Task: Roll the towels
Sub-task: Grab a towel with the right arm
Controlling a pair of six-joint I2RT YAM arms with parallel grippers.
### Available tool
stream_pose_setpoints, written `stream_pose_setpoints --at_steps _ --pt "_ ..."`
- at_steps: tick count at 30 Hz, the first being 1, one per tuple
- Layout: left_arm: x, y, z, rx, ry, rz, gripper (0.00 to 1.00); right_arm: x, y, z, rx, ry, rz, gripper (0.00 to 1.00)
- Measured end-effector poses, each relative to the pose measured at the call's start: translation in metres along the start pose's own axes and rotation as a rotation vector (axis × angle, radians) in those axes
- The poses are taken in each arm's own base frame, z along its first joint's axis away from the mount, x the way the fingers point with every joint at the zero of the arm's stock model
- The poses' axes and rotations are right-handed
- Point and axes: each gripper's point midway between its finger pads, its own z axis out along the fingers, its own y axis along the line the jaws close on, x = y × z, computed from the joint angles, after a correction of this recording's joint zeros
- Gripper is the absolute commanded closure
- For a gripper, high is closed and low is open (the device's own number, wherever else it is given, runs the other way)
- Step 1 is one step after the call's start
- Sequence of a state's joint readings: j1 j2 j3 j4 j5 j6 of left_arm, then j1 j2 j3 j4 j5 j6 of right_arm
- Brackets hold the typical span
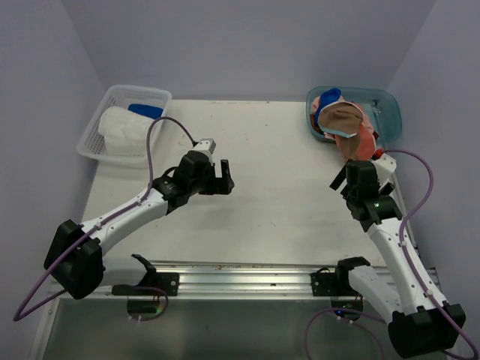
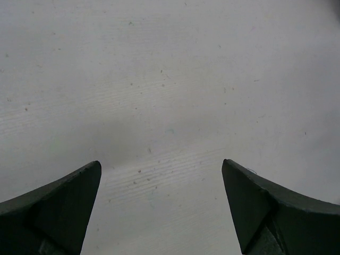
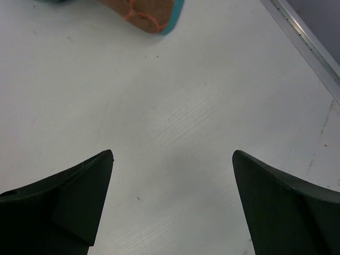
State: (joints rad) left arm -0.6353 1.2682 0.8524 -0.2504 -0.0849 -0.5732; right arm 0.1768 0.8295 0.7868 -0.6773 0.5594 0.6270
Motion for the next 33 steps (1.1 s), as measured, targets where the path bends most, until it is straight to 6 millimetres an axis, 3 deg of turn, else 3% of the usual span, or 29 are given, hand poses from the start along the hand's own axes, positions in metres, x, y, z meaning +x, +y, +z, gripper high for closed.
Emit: stream_pose_setpoints --at_steps 4,12,17,21,27,33 --pt "0.009 0.000 0.007 0.000 0.037 -0.009 0.01 0.008 -0.002 0.006 0.026 0.035 -0.035 0.02" --pt "0.016 -0.002 0.015 0.007 0.076 -0.006 0.01 0.006 0.002 0.006 -0.009 0.032 -0.088 0.05" --pt "0.009 0.006 0.013 -0.038 0.062 0.027 0.01 0.002 0.002 0.027 0.004 0.092 -0.036 0.10" --pt "-0.008 0.008 0.004 -0.074 0.030 0.071 0.00 -0.019 0.007 0.048 0.012 0.099 0.039 0.09" --pt "-0.029 0.018 -0.019 -0.132 -0.045 0.109 0.00 -0.072 0.019 0.091 0.019 0.069 0.149 0.02" --pt "-0.044 0.027 -0.042 -0.179 -0.117 0.125 0.00 -0.115 0.055 0.130 -0.039 0.059 0.169 0.01"
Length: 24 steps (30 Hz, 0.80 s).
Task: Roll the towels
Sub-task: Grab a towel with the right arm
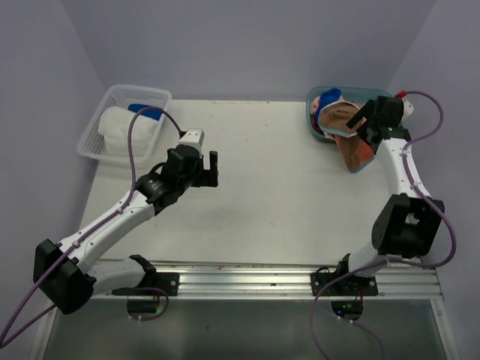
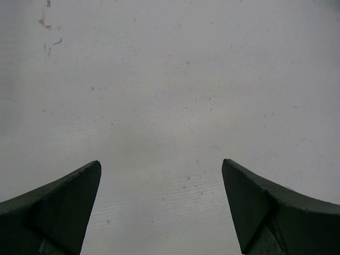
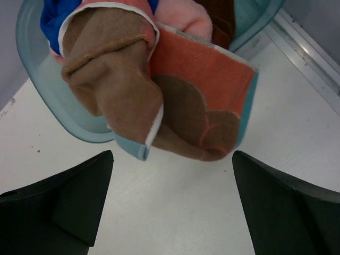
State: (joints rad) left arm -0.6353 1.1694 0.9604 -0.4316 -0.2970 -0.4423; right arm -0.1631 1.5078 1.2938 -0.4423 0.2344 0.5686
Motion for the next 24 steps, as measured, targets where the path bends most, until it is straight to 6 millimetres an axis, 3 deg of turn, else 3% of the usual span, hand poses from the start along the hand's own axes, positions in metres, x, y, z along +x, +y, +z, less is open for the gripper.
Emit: stream_pose_setpoints --at_steps 4,5,8,10,11,12,13,15,17,20,24 --pt "0.001 0.004 -0.002 -0.017 0.003 0.012 0.00 -0.013 0.035 0.043 -0.059 0.044 0.008 0.11" --pt "0.003 0.005 -0.002 -0.021 0.011 0.015 0.01 -0.010 0.041 0.055 -0.069 0.067 0.011 0.22" --pt "0.006 0.007 -0.002 -0.026 0.023 0.019 0.00 0.008 0.048 0.077 -0.084 0.137 0.028 0.41" --pt "0.008 0.008 -0.003 -0.029 0.031 0.021 0.01 0.021 0.049 0.084 -0.095 0.183 0.037 0.58" --pt "0.009 0.008 -0.003 -0.030 0.035 0.022 0.00 0.025 0.051 0.084 -0.104 0.199 0.043 0.82" --pt "0.010 0.008 -0.003 -0.030 0.036 0.023 0.01 0.025 0.052 0.084 -0.110 0.203 0.048 0.95" --pt "0.011 0.009 -0.003 -0.031 0.039 0.024 0.01 0.023 0.056 0.082 -0.124 0.205 0.055 1.00" --pt "0.014 0.010 -0.004 -0.035 0.048 0.027 0.01 0.013 0.064 0.077 -0.150 0.191 0.070 1.00" --pt "0.016 0.012 -0.004 -0.040 0.056 0.030 0.00 0.000 0.074 0.068 -0.190 0.169 0.081 1.00" --pt "0.019 0.015 -0.005 -0.055 0.065 0.035 0.01 -0.023 0.091 0.032 -0.284 0.129 0.110 1.00" --pt "0.020 0.015 -0.004 -0.056 0.072 0.038 0.01 -0.084 0.129 -0.064 -0.527 -0.031 0.146 1.00"
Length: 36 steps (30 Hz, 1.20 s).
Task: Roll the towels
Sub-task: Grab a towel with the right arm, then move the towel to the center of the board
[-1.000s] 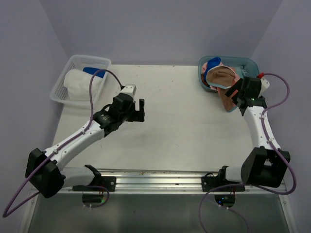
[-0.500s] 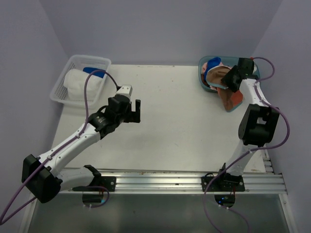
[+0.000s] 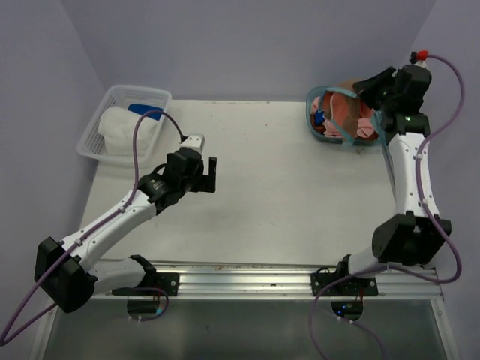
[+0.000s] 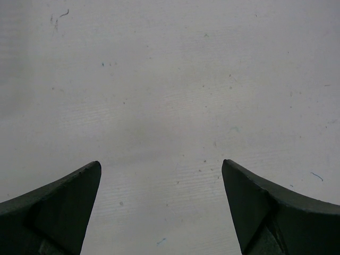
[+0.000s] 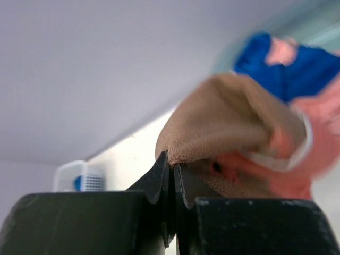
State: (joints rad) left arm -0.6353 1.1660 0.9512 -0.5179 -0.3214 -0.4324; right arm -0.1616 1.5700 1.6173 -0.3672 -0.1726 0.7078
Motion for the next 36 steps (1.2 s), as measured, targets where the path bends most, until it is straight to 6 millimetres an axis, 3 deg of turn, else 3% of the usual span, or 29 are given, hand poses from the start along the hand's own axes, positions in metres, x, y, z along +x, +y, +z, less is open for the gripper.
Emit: stream_pose_setpoints --at_steps 4,7,10,13,14,15,16,18,19,22,24,25,27,33,36 --pt "0.011 -0.002 0.013 -0.009 0.052 0.020 0.01 -0.040 0.099 -0.086 -0.271 -0.156 -0.083 1.00" --pt "0.016 -0.003 0.021 -0.025 0.092 0.032 0.01 -0.048 0.164 -0.154 -0.476 -0.226 -0.166 1.00" --pt "0.012 0.000 0.022 -0.044 0.103 0.017 0.01 -0.044 0.185 -0.198 -0.587 -0.246 -0.219 1.00" --pt "0.003 0.012 0.026 -0.076 0.114 -0.050 0.01 -0.022 0.187 -0.215 -0.651 -0.200 -0.258 1.00" --pt "0.001 0.021 0.029 -0.095 0.120 -0.078 0.01 -0.008 0.183 -0.214 -0.661 -0.164 -0.273 1.00" --pt "0.001 0.030 0.033 -0.117 0.129 -0.106 0.01 0.019 0.176 -0.206 -0.664 -0.092 -0.287 1.00" --pt "0.003 0.039 0.035 -0.137 0.144 -0.132 0.01 0.030 0.171 -0.201 -0.657 -0.059 -0.289 0.94" --pt "0.006 0.055 0.039 -0.171 0.167 -0.171 0.01 0.078 0.148 -0.182 -0.626 0.063 -0.293 0.78" --pt "0.007 0.057 0.040 -0.173 0.174 -0.181 0.01 0.110 0.131 -0.169 -0.594 0.145 -0.291 0.60" --pt "0.011 0.048 0.041 -0.124 0.196 -0.194 0.01 0.205 0.079 -0.143 -0.483 0.399 -0.297 0.45" --pt "0.013 0.040 0.042 -0.091 0.211 -0.191 0.01 0.264 0.045 -0.143 -0.388 0.572 -0.338 0.40" --pt "0.015 0.037 0.043 -0.083 0.220 -0.185 0.01 0.282 0.032 -0.146 -0.350 0.627 -0.364 0.38" --pt "0.017 0.026 0.046 -0.063 0.235 -0.164 0.01 0.296 0.012 -0.151 -0.273 0.666 -0.410 0.33" --pt "0.027 -0.042 0.044 0.108 0.269 -0.064 0.04 0.251 -0.033 -0.147 -0.021 0.469 -0.478 0.34" --pt "0.039 -0.078 0.040 0.211 0.297 -0.042 0.06 0.247 -0.053 -0.142 0.062 0.451 -0.476 0.36"
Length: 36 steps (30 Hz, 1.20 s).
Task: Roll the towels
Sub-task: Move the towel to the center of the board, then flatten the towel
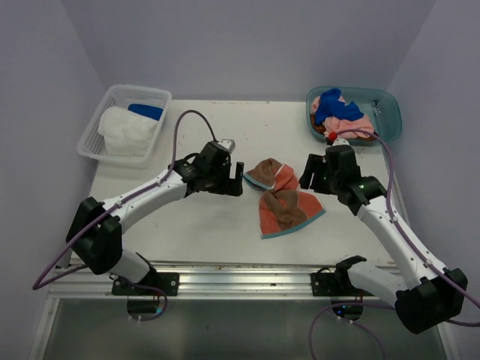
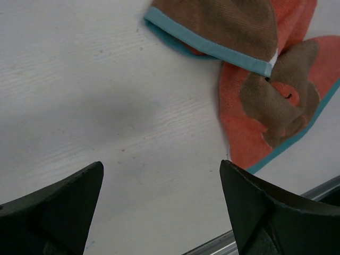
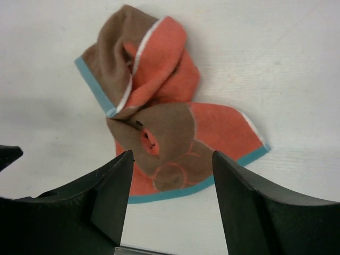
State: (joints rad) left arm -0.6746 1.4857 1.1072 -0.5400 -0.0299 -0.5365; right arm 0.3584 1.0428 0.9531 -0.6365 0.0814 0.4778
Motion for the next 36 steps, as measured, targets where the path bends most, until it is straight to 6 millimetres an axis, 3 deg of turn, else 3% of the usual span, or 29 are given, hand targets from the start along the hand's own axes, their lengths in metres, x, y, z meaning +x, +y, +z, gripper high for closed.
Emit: stream_pose_setpoints --at_steps 5,9,14,16,18,21,25,29,33,36 --pt "0.011 -0.018 0.021 0.042 0.047 0.014 0.12 0.054 -0.021 0.020 0.054 0.129 0.044 0.39" --pt "0.004 -0.032 0.036 0.051 0.060 0.043 0.14 0.092 -0.032 0.026 0.079 0.224 0.097 0.36" --pt "-0.019 -0.095 0.034 0.115 -0.002 0.181 0.13 0.091 -0.034 0.022 0.097 0.195 0.146 0.34" --pt "-0.029 -0.122 0.040 0.129 -0.030 0.232 0.13 0.085 -0.034 0.018 0.098 0.157 0.171 0.33" --pt "-0.036 -0.135 0.053 0.110 -0.041 0.258 0.14 0.082 -0.034 0.015 0.093 0.131 0.191 0.32" --pt "-0.039 -0.132 0.083 0.032 -0.016 0.275 0.15 0.093 -0.037 0.015 0.092 0.136 0.217 0.32" --pt "-0.021 -0.109 0.112 -0.076 0.057 0.292 0.21 0.119 -0.045 0.020 0.115 0.210 0.238 0.32" --pt "-0.014 -0.097 0.115 -0.122 0.085 0.294 0.40 0.133 -0.044 0.022 0.108 0.249 0.252 0.32" --pt "-0.017 -0.098 0.115 -0.120 0.076 0.290 0.76 0.135 -0.037 0.027 0.093 0.253 0.258 0.30" --pt "-0.018 -0.098 0.115 -0.117 0.078 0.280 0.90 0.140 -0.031 0.034 0.083 0.264 0.259 0.24"
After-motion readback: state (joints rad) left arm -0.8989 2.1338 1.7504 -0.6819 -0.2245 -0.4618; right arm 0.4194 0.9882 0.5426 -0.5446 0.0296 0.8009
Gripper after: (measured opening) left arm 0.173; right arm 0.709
